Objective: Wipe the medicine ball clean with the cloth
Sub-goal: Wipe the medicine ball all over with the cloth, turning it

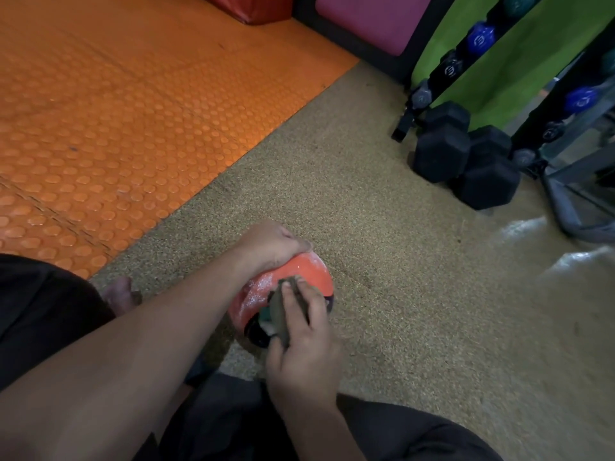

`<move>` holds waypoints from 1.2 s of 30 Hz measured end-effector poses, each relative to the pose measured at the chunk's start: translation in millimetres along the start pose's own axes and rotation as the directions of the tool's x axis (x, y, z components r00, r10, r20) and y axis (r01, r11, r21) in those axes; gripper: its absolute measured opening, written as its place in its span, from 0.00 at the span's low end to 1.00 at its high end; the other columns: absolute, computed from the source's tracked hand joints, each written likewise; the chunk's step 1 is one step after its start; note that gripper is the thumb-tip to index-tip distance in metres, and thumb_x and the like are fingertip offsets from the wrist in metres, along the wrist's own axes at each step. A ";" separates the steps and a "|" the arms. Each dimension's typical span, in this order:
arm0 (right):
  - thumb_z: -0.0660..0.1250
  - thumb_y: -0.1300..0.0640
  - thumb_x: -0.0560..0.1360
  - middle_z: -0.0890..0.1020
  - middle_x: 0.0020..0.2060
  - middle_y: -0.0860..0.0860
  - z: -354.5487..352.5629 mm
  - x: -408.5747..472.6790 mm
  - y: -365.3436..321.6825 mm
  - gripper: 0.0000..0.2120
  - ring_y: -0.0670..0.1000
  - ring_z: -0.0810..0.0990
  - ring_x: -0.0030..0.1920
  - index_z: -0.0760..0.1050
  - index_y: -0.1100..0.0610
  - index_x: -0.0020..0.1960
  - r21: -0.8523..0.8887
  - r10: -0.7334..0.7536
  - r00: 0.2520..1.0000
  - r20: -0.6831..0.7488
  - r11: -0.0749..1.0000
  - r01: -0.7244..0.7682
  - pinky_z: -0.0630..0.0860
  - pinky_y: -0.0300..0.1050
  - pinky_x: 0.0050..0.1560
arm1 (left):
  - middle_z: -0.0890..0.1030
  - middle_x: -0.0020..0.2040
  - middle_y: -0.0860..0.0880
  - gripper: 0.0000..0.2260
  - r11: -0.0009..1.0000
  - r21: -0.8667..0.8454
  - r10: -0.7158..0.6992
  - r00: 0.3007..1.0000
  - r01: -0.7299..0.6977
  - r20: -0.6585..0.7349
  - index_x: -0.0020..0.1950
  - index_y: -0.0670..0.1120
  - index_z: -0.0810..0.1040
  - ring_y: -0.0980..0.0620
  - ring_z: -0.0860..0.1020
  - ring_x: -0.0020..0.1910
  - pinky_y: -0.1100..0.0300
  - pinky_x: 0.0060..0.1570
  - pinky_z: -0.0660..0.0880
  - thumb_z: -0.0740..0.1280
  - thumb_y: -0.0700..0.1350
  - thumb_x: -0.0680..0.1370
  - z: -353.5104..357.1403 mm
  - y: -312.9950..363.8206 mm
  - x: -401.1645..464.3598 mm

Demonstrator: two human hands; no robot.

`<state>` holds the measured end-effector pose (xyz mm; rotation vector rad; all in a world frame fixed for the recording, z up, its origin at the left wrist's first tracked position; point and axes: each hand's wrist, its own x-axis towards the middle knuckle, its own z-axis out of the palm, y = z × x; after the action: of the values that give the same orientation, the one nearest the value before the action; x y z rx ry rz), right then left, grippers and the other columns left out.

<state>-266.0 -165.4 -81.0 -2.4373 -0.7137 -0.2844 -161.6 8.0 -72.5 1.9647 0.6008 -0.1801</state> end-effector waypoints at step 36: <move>0.62 0.58 0.71 0.78 0.69 0.44 -9.7 10.7 12.1 0.29 0.45 0.78 0.65 0.78 0.49 0.71 0.055 0.178 0.982 -0.067 0.983 -0.175 0.77 0.42 0.63 | 0.87 0.49 0.52 0.15 0.999 0.039 0.029 0.999 -0.028 -0.024 0.48 0.53 0.89 0.51 0.82 0.45 0.54 0.54 0.78 0.75 0.64 0.74 5.0 -2.1 6.1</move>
<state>-250.9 -174.8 -75.1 -2.4116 -0.4643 -0.2794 -156.7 6.3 -78.8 2.0139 0.5896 -0.1509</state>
